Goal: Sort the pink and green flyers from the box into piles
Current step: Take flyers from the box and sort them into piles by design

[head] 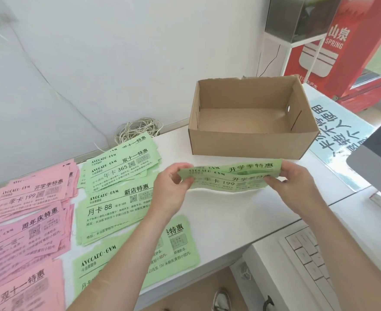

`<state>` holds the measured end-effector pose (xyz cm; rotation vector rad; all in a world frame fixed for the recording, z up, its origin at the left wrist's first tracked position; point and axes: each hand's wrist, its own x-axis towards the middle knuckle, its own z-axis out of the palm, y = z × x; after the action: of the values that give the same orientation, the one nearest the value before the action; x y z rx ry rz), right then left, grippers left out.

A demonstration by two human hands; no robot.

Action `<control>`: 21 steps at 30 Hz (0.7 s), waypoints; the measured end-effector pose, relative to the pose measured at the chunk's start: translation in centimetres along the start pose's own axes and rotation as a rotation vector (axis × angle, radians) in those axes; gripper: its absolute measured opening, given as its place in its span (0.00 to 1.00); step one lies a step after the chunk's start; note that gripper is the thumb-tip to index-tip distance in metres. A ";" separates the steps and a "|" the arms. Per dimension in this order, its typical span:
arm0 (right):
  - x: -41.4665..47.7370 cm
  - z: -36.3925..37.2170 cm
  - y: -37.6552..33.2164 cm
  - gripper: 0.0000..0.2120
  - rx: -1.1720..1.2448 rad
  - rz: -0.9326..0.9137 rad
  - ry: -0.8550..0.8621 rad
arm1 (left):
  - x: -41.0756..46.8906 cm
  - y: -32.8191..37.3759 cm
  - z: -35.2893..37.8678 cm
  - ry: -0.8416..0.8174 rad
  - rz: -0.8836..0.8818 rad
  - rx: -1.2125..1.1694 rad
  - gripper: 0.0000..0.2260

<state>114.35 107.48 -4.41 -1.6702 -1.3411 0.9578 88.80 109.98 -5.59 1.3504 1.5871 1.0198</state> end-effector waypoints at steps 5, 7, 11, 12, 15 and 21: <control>-0.5 1.4 0.6 0.16 -0.100 0.025 0.102 | -0.6 -0.7 0.8 -0.116 -0.011 0.150 0.10; -0.8 1.9 0.1 0.12 -0.115 0.017 0.169 | -1.0 -0.1 0.3 -0.076 0.033 0.205 0.09; -2.1 2.1 -2.8 0.11 0.030 -0.065 0.132 | -2.8 2.9 -4.0 -0.010 0.142 0.101 0.13; -2.5 2.3 -3.7 0.13 0.101 -0.074 0.075 | -3.4 3.5 -5.6 -0.011 0.132 0.032 0.14; -3.4 4.0 -5.4 0.13 0.090 -0.089 -0.035 | -5.8 3.7 -10.5 0.057 0.085 -0.041 0.21; -6.3 7.9 -6.8 0.16 0.068 -0.021 0.139 | -11.4 -1.3 -17.7 -0.024 0.181 0.846 0.07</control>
<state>103.49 103.19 -1.06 -1.6367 -1.2185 0.8500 73.16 97.09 0.30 2.0738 2.0011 0.4026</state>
